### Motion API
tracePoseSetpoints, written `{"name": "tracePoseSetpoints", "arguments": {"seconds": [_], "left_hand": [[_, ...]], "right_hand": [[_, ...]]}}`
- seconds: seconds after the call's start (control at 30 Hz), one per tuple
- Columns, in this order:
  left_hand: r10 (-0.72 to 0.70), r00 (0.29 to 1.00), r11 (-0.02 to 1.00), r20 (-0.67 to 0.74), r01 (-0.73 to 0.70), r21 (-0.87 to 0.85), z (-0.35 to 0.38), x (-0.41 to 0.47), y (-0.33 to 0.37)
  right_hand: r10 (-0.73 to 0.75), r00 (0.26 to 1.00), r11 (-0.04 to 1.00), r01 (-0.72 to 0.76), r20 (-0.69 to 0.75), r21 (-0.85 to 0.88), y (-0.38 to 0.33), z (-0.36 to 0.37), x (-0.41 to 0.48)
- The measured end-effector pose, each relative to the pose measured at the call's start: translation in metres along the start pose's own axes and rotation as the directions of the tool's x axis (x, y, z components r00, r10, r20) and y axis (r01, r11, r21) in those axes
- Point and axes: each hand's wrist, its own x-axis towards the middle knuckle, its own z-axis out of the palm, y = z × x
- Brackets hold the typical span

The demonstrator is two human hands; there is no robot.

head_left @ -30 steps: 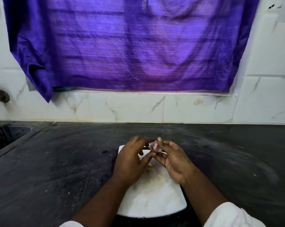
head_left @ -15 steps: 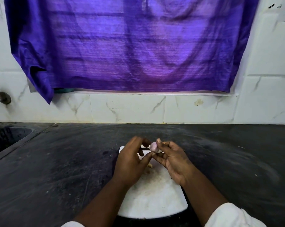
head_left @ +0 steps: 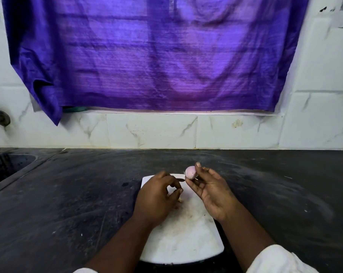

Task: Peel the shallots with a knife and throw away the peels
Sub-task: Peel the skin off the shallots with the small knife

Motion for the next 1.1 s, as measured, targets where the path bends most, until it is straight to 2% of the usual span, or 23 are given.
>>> {"name": "tracePoseSetpoints", "arguments": {"seconds": [0.17, 0.33, 0.43, 0.77, 1.1], "left_hand": [[-0.059, 0.998, 0.998, -0.037, 0.059, 0.005, -0.002, 0.001, -0.004], [-0.132, 0.991, 0.974, 0.016, 0.132, -0.183, -0.002, 0.0, -0.004], [-0.153, 0.988, 0.961, 0.023, 0.154, -0.228, -0.003, 0.0, -0.005], [-0.067, 0.992, 0.979, -0.104, 0.045, -0.198, -0.005, 0.001, 0.0], [0.031, 0.983, 0.977, -0.182, -0.068, -0.203, -0.009, 0.002, 0.003]], "right_hand": [[0.003, 1.0, 1.0, -0.003, 0.026, -0.012, -0.001, 0.001, -0.002], [0.023, 0.998, 0.999, -0.021, 0.05, -0.048, -0.001, 0.003, -0.004], [0.02, 0.998, 0.998, -0.017, 0.062, -0.052, -0.001, 0.005, -0.004], [-0.017, 0.988, 0.988, 0.04, 0.155, -0.146, 0.0, 0.006, -0.007], [-0.046, 0.983, 0.95, 0.099, 0.18, -0.297, 0.003, 0.008, -0.012]]}}
